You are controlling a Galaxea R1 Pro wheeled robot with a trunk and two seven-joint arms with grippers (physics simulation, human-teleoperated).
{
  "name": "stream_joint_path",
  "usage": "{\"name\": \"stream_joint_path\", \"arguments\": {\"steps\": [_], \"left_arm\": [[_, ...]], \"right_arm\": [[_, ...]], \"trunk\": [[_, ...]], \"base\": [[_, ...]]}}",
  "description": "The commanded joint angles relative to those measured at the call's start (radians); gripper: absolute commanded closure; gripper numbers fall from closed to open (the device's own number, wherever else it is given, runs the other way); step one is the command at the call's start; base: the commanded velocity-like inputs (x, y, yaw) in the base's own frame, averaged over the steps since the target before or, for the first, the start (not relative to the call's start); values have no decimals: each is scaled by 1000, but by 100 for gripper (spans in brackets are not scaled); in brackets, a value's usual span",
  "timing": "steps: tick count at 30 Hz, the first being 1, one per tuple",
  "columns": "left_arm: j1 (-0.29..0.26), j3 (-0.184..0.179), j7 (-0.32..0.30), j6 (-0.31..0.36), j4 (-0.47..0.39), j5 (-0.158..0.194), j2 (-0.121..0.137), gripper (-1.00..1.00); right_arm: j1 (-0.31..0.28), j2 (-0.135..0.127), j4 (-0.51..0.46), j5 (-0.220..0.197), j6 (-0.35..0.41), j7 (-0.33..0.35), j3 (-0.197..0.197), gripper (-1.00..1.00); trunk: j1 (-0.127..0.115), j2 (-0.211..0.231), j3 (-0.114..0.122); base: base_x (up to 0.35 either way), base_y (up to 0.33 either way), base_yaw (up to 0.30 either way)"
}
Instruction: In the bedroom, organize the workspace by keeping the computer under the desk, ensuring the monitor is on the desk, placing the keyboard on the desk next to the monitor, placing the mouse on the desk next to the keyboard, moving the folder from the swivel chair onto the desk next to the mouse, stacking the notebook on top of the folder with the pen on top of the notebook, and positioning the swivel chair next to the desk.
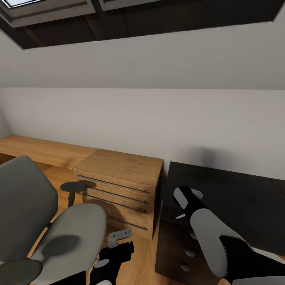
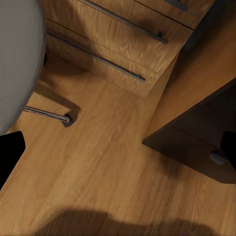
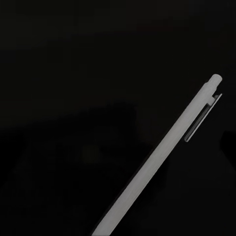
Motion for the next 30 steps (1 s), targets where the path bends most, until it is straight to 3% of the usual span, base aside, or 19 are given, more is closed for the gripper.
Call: {"name": "stream_joint_path", "arguments": {"steps": [1,8,27,30], "left_arm": [[-2,-2,4,2,-1,2,0,-100],[-2,-2,4,3,-1,2,0,-100],[-2,-3,4,2,-3,1,0,-100],[-2,-3,4,2,-3,1,0,-100]], "right_arm": [[0,0,-2,-8,2,-6,0,-100],[0,-1,-2,-35,2,-6,-38,-100],[0,-1,-1,-56,-48,-11,-49,-100],[0,-2,-1,-62,-50,-11,-73,-100]], "trunk": [[0,-1,-1],[0,-1,-1],[0,-1,-1],[0,-1,-1]], "base": [[0,0,0],[0,0,0],[0,0,0],[0,0,0]]}}
